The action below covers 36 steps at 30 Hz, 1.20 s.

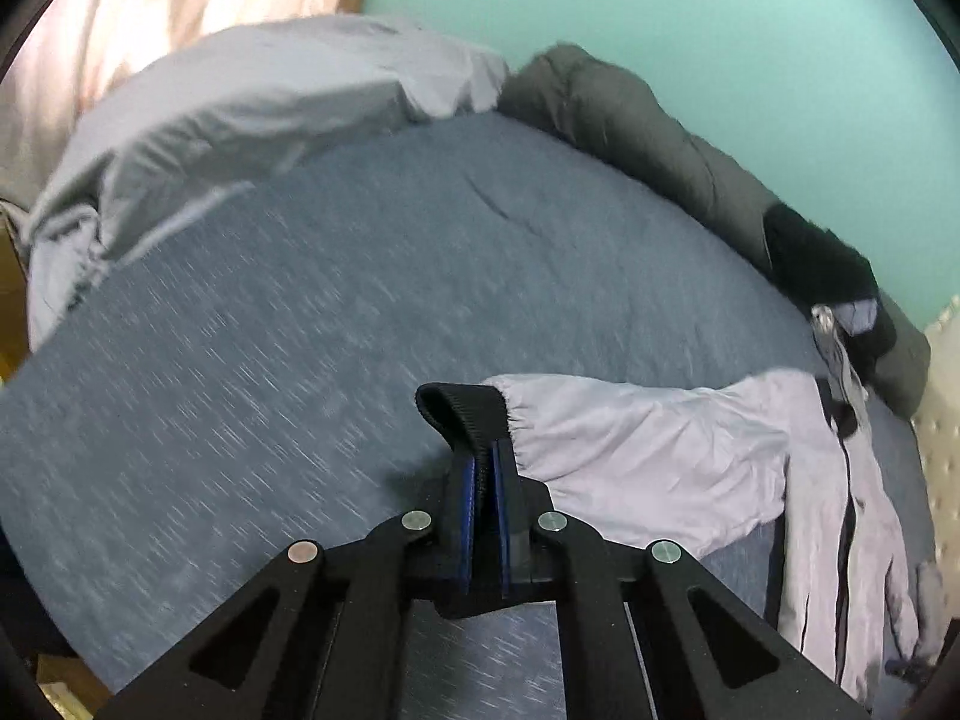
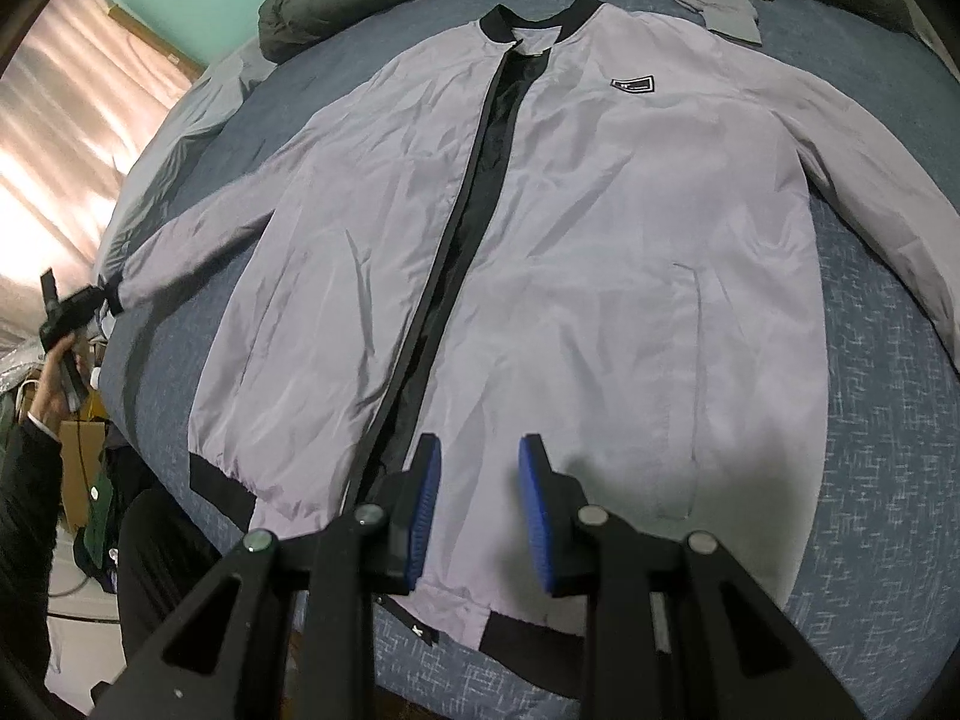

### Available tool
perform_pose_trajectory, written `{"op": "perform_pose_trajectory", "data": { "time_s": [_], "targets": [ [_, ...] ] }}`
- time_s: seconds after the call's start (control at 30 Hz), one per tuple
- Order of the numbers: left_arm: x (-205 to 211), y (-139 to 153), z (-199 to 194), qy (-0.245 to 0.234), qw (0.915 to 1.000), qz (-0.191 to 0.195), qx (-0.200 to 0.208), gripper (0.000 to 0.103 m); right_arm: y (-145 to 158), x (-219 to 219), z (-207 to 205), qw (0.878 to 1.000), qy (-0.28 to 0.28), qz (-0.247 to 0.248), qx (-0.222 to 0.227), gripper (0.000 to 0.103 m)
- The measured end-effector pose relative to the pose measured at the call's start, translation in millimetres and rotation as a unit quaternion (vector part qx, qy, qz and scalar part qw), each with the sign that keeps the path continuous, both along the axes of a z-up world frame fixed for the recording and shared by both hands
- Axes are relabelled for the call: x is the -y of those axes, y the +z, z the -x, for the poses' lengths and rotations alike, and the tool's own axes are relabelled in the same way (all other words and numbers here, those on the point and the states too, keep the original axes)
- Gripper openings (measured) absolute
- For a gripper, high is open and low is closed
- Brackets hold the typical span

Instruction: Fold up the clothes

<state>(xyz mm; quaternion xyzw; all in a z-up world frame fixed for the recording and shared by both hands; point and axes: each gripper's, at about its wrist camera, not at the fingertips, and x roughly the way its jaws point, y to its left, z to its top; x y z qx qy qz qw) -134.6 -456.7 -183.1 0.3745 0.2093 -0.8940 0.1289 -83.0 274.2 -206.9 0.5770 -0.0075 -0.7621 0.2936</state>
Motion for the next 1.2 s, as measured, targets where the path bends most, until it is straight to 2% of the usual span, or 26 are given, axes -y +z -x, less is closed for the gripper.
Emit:
{"op": "perform_pose_trajectory", "data": {
  "time_s": [0.13, 0.27, 0.43, 0.47, 0.53, 0.6, 0.7, 0.73, 0.77, 0.8, 0.83, 1.0, 1.2],
  "targets": [
    [21, 8, -7, 0.023, 0.9996, 0.018, -0.001, 0.006, 1, -1, 0, 1.0, -0.003, 0.003, -0.002, 0.027],
    [28, -22, 13, 0.018, 0.9994, -0.012, 0.028, 0.006, -2, -2, 1, 1.0, -0.008, -0.004, 0.002, 0.027],
    [32, -54, 8, 0.03, 0.9974, -0.021, 0.062, 0.008, -5, -3, 0, 1.0, -0.008, -0.008, 0.006, 0.027],
    [32, -57, 6, 0.031, 0.9969, -0.022, 0.069, 0.011, -6, -3, 0, 1.0, -0.007, -0.01, 0.007, 0.027],
    [32, -62, -4, 0.037, 0.9962, -0.022, 0.076, 0.031, -7, -3, 1, 1.0, -0.011, -0.004, 0.012, 0.027],
    [34, -59, -16, 0.048, 0.9958, -0.023, 0.074, 0.041, -9, -4, 3, 1.0, -0.014, 0.003, 0.018, 0.027],
    [34, -48, -30, 0.058, 0.9953, -0.009, 0.078, 0.043, -14, 2, 3, 0.999, -0.013, 0.029, 0.034, 0.028],
    [31, -44, -33, 0.057, 0.9955, -0.004, 0.076, 0.043, -15, 6, 2, 0.999, -0.01, 0.03, 0.036, 0.032],
    [28, -40, -36, 0.054, 0.9958, -0.001, 0.073, 0.044, -18, 13, 2, 0.999, -0.004, 0.028, 0.039, 0.04],
    [22, -36, -39, 0.048, 0.9964, 0.0, 0.07, 0.045, -21, 21, 1, 0.999, 0.001, 0.025, 0.043, 0.049],
    [13, -30, -40, 0.038, 0.997, -0.003, 0.067, 0.046, -26, 29, 2, 0.998, 0.006, 0.026, 0.051, 0.05],
    [-44, -9, -36, -0.039, 0.9975, -0.002, 0.059, 0.049, -47, 61, 5, 0.996, 0.018, 0.038, 0.083, 0.05],
    [-132, 11, -25, -0.144, 0.9881, -0.004, 0.053, 0.05, -69, 95, 6, 0.994, 0.034, 0.038, 0.095, 0.05]
  ]
}}
